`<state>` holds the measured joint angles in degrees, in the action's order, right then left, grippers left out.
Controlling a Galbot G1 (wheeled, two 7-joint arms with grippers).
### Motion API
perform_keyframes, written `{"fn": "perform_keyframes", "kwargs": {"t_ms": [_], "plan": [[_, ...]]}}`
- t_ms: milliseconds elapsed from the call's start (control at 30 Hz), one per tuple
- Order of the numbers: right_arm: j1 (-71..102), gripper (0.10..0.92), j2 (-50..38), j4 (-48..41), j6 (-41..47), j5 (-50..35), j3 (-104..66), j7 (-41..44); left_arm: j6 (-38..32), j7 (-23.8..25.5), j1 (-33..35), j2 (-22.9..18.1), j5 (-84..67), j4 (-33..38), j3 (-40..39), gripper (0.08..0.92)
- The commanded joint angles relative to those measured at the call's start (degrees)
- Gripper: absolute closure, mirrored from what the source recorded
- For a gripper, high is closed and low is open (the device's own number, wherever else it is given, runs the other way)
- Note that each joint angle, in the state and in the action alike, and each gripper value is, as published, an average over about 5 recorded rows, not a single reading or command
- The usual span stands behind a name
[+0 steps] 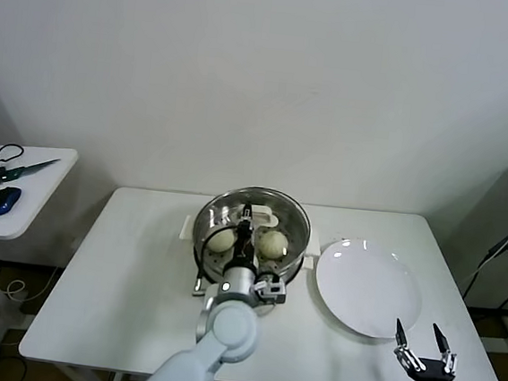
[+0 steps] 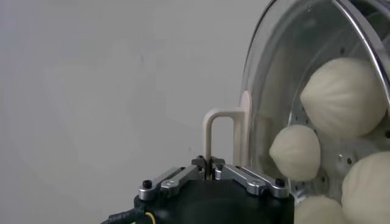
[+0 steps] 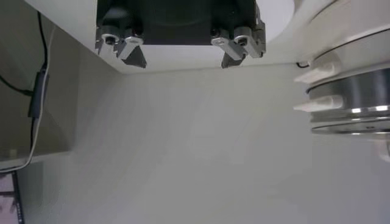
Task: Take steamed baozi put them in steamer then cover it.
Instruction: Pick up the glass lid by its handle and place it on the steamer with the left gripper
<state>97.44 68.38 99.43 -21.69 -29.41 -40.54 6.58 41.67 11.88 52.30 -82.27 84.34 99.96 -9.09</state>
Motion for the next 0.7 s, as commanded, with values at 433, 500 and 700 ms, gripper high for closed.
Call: {"fn": "perform_keyframes", "kwargs": {"t_ms": [433, 500, 700], "plan": [[-0.2, 0.203, 0.7, 0.1, -0.6, 0.1, -0.2, 0.1, -0.7, -0.3, 0.2, -0.2, 1.3, -1.6, 0.3, 0.866], [-0.1, 0.203, 0.7, 0.2, -0.7, 0.1, -0.2, 0.1, -0.8, -0.2, 0.3, -0.3, 1.5, -1.5, 0.3, 0.866], [0.1, 0.203, 0.8, 0.6, -0.6, 0.1, -0.2, 0.1, -1.0, -0.2, 0.7, -0.3, 2.6, -1.6, 0.8, 0.866]]}}
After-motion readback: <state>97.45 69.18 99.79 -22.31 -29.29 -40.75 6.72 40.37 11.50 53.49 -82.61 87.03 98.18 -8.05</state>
